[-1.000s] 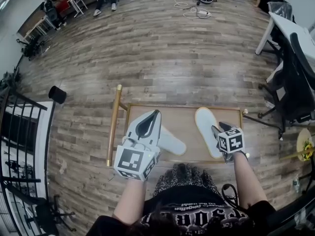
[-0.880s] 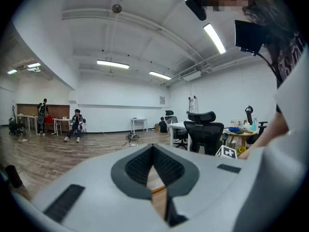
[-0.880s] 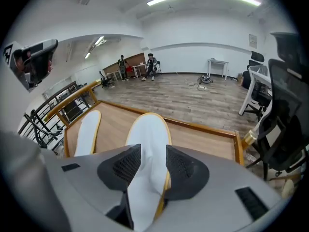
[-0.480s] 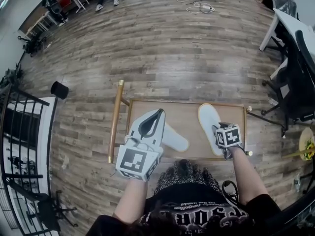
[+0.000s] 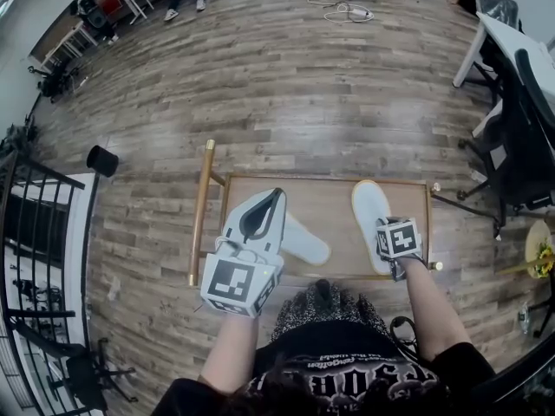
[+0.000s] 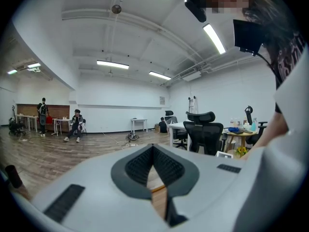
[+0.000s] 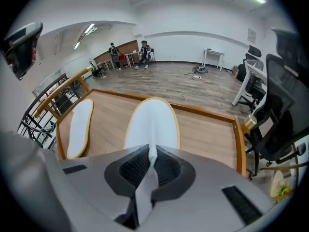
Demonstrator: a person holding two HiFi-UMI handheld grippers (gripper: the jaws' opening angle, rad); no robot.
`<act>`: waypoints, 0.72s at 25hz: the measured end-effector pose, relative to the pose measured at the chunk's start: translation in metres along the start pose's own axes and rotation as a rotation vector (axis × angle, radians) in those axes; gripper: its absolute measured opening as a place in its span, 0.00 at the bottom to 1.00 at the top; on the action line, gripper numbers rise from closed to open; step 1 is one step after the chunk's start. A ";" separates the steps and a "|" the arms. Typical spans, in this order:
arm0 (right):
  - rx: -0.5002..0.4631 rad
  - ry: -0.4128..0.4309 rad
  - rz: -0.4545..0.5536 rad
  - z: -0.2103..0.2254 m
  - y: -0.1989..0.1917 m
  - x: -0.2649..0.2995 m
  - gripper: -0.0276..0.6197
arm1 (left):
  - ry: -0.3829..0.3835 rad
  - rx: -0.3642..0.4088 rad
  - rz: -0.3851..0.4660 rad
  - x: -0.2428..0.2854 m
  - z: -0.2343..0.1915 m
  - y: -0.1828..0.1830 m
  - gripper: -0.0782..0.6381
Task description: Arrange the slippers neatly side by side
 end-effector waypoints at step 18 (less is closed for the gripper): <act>0.271 -0.154 0.042 0.070 -0.024 -0.064 0.08 | -0.050 0.019 0.015 -0.002 0.019 0.005 0.10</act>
Point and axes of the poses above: the fingertips, and each gripper's own axes: x forward along the fingers, z to its right, y out of its top, the point moved 1 cm from there along -x, backward along the fingers, and after that the axes turned 9 degrees about y, right-handed, at the moved point
